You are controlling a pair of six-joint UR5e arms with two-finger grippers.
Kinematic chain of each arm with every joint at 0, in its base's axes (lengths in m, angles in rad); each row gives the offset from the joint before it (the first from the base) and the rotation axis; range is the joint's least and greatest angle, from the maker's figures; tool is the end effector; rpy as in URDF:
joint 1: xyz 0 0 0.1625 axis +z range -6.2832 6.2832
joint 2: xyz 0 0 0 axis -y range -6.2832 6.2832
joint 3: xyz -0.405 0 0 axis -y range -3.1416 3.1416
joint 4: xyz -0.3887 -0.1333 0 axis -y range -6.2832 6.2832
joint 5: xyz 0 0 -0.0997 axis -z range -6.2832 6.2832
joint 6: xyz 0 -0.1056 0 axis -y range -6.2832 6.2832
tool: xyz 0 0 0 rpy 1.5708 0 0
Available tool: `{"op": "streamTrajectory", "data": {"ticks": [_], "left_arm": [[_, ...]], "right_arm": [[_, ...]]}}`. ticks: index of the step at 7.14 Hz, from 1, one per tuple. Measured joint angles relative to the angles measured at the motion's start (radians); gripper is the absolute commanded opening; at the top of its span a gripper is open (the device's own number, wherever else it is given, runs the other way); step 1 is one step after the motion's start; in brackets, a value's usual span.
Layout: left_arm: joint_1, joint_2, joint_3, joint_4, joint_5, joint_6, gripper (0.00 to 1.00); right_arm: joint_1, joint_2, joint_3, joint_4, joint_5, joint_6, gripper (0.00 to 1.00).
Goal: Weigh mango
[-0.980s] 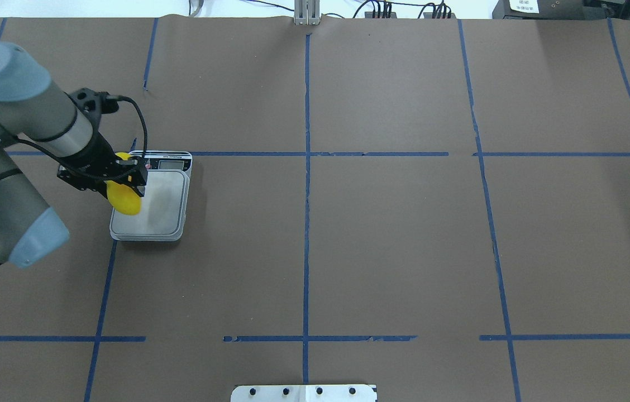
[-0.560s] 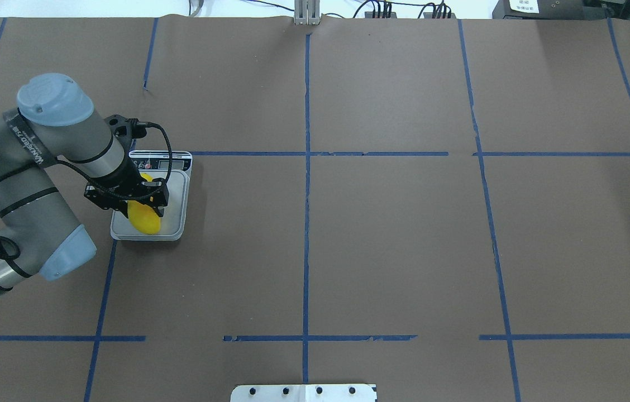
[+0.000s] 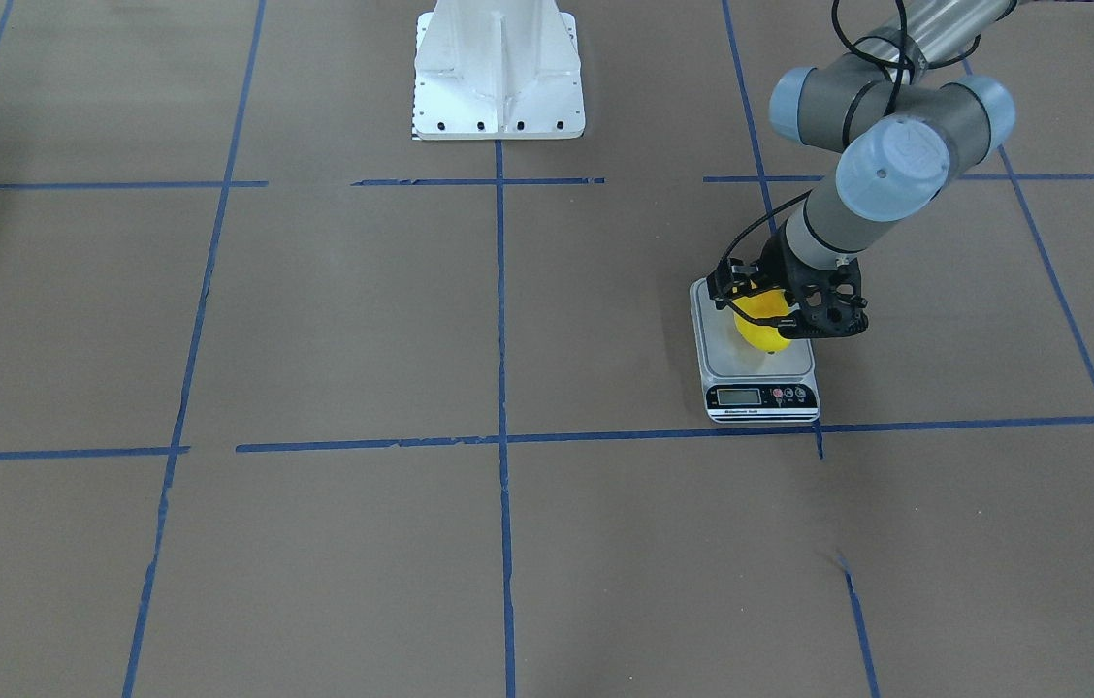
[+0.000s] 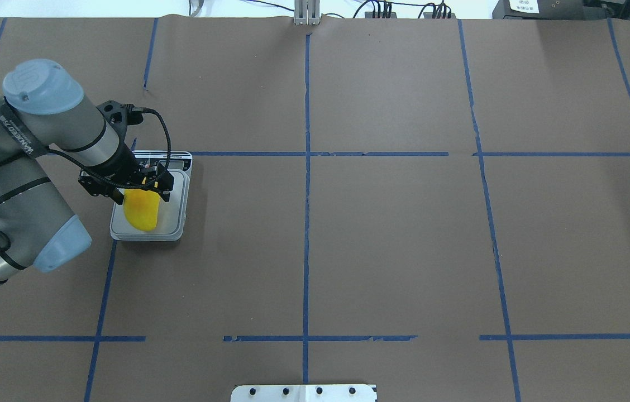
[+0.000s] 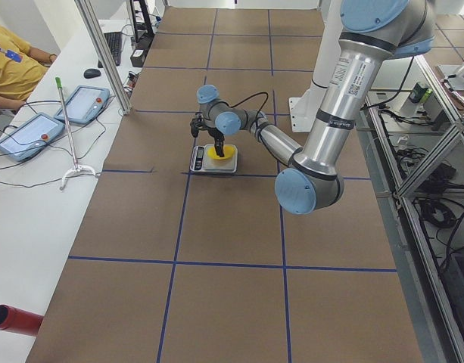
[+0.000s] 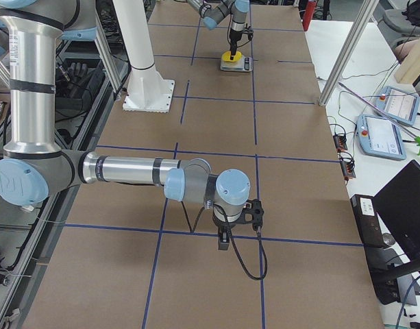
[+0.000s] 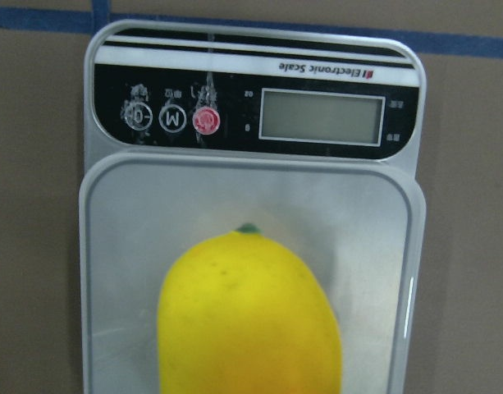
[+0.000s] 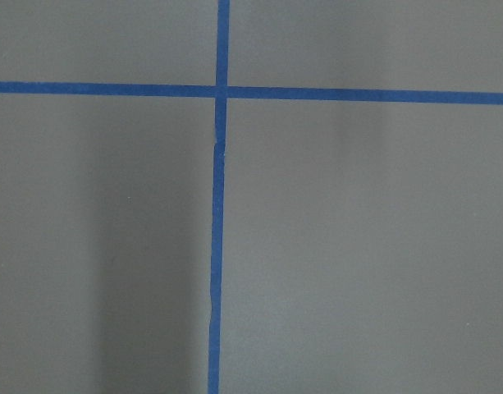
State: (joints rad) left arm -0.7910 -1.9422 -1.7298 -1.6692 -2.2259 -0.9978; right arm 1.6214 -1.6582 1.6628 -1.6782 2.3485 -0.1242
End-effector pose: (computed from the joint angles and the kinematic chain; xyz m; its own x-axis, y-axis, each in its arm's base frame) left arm 0.3814 -0.4838 0.3523 0.6469 -0.0428 -0.7614 -0.0462 0.9944 -0.0951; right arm 0.0816 -0.4412 0.6492 0.7088 -0.0159 0.7053 0.0378 0.9992 -0.0154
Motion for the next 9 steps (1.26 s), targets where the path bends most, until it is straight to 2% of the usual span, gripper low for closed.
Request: {"op": "streamTrajectory", "data": {"ticks": [2, 3, 5, 7, 9], "left_arm": [[-0.084, 0.019, -0.066, 0.013, 0.0, 0.043, 1.0], [-0.188, 0.055, -0.123, 0.041, -0.001, 0.143, 1.0], [-0.437, 0.18, -0.193, 0.12, -0.003, 0.496, 1.0], [-0.639, 0.288, -0.143, 0.149, -0.012, 0.85, 1.0], [-0.795, 0.31, -0.014, 0.212, -0.09, 1.082, 1.0]], "right_arm": [[0.0, 0.0, 0.0, 0.0, 0.0, 0.0, 1.0], [0.0, 0.0, 0.0, 0.0, 0.0, 0.0, 1.0], [0.0, 0.0, 0.0, 0.0, 0.0, 0.0, 1.0], [0.0, 0.0, 0.0, 0.0, 0.0, 0.0, 1.0], [0.0, 0.0, 0.0, 0.0, 0.0, 0.001, 1.0]]}}
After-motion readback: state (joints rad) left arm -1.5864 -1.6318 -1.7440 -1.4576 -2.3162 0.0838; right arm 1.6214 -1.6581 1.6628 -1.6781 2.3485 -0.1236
